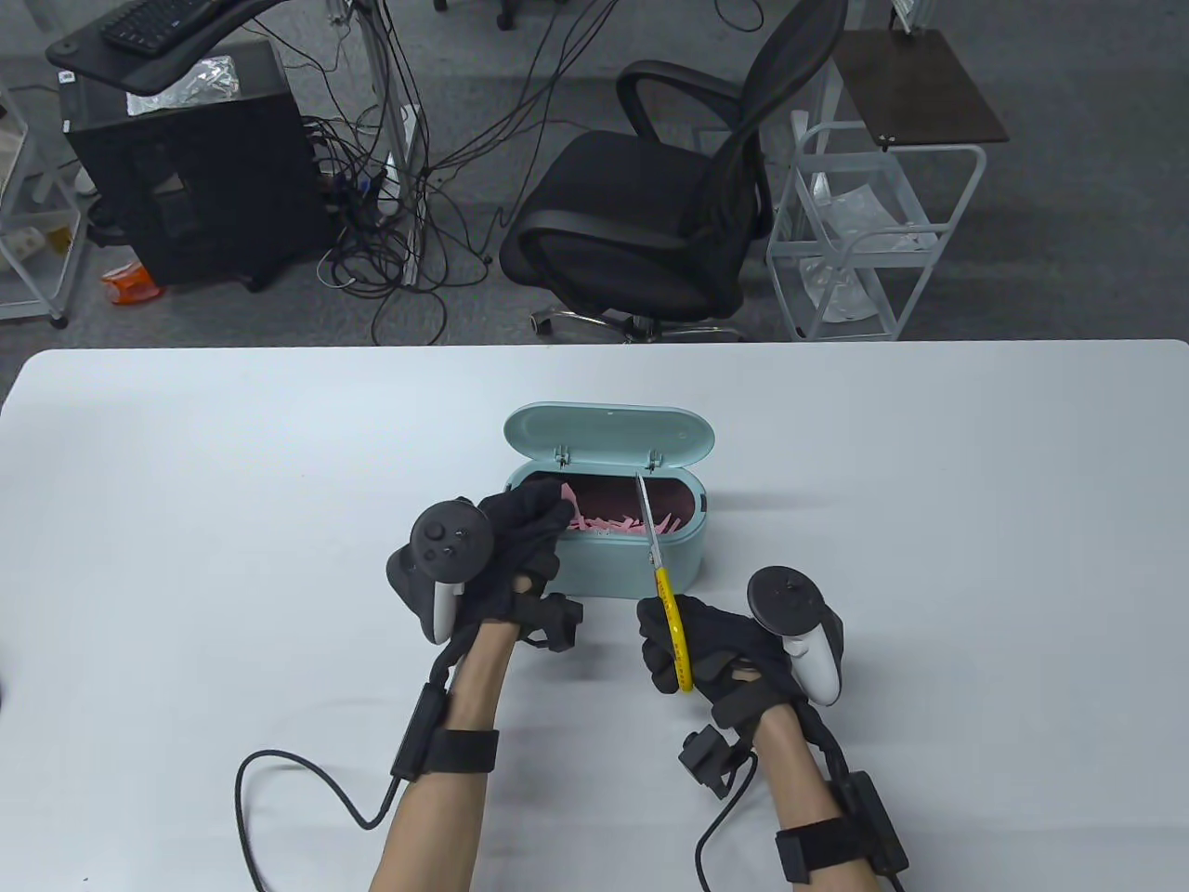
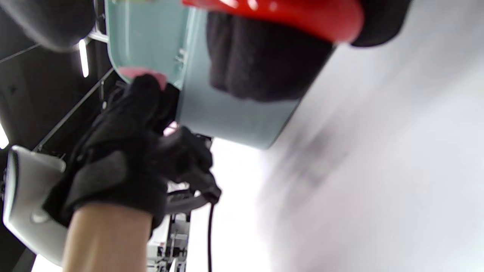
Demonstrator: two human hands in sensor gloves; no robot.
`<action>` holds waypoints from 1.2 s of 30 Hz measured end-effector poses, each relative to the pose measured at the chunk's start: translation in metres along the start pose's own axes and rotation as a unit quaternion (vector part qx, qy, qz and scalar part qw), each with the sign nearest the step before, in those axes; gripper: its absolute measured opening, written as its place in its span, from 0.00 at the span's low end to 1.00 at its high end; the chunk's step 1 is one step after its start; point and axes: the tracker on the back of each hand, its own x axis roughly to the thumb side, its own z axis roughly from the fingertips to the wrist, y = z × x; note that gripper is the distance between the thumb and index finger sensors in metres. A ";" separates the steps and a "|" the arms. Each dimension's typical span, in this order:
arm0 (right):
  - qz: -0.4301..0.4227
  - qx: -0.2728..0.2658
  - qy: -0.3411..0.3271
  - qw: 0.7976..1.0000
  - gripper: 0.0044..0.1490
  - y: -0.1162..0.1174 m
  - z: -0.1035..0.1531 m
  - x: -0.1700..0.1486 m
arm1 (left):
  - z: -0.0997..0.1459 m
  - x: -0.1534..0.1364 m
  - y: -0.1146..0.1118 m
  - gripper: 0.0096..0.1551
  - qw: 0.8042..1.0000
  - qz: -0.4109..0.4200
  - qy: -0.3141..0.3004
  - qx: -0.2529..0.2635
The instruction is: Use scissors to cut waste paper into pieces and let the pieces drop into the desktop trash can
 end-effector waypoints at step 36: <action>0.112 -0.075 -0.024 0.991 0.45 -0.017 0.032 0.011 | 0.075 -0.037 0.064 0.48 0.948 -0.264 -0.122 -0.127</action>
